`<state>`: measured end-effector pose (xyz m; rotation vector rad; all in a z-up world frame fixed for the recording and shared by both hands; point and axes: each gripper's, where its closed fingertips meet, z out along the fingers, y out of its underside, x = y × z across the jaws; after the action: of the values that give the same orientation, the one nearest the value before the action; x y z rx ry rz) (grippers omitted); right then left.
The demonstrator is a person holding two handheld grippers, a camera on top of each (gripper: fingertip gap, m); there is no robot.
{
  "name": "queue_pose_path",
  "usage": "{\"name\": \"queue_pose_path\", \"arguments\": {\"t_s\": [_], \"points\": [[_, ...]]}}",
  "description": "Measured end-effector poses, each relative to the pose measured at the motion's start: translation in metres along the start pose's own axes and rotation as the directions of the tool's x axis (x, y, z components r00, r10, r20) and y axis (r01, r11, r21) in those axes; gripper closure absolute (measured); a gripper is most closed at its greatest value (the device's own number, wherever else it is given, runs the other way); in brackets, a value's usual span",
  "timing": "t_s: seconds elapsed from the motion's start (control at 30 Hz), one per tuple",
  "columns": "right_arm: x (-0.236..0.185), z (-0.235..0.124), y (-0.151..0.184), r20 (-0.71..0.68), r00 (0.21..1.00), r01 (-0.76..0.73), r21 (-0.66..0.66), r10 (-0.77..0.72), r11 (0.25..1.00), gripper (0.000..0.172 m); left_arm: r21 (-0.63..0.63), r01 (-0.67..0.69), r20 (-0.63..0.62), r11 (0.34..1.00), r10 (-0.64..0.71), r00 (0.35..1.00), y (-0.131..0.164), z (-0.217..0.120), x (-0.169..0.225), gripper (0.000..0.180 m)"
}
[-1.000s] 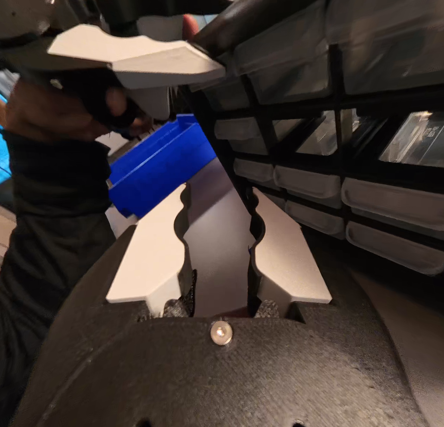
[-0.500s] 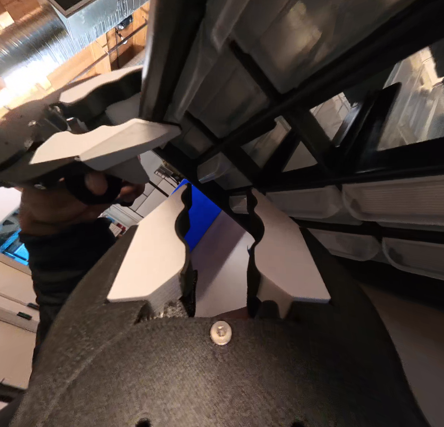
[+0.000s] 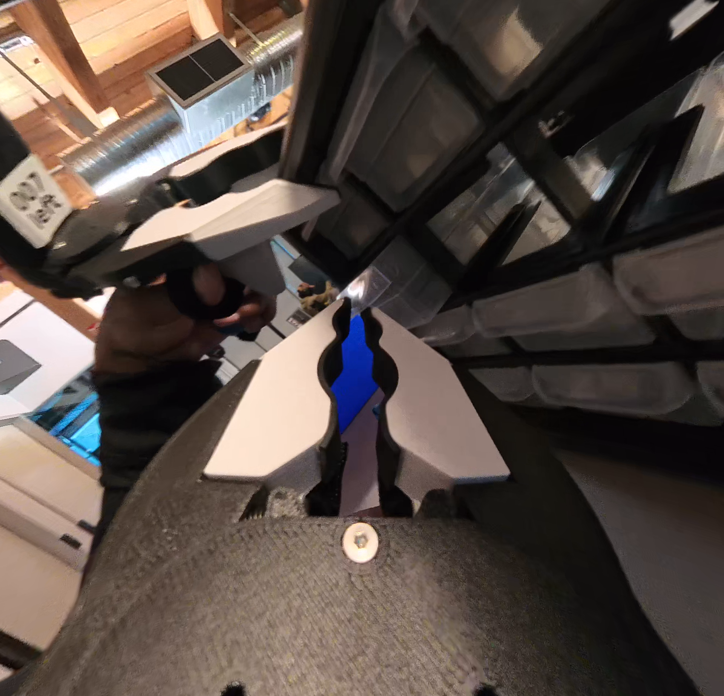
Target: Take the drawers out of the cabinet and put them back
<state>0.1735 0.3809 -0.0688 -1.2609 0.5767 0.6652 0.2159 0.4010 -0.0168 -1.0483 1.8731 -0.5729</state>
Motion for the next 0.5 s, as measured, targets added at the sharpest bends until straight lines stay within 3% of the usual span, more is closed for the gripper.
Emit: {"name": "queue_pose_path", "arguments": {"t_s": [0.37,0.5], "points": [[-0.073,-0.087,0.035,0.234,0.969,-0.079,-0.028,0.083,0.997,0.168,0.004,0.002,-0.002,1.000,-0.002,1.000,0.000,0.000,0.000,0.112],[-0.079,-0.121,0.046,0.227,0.965,-0.117,-0.071,0.130,0.991,0.169,0.005,0.004,-0.001,1.000,-0.004,1.000,0.000,0.000,0.000,0.112]]}}
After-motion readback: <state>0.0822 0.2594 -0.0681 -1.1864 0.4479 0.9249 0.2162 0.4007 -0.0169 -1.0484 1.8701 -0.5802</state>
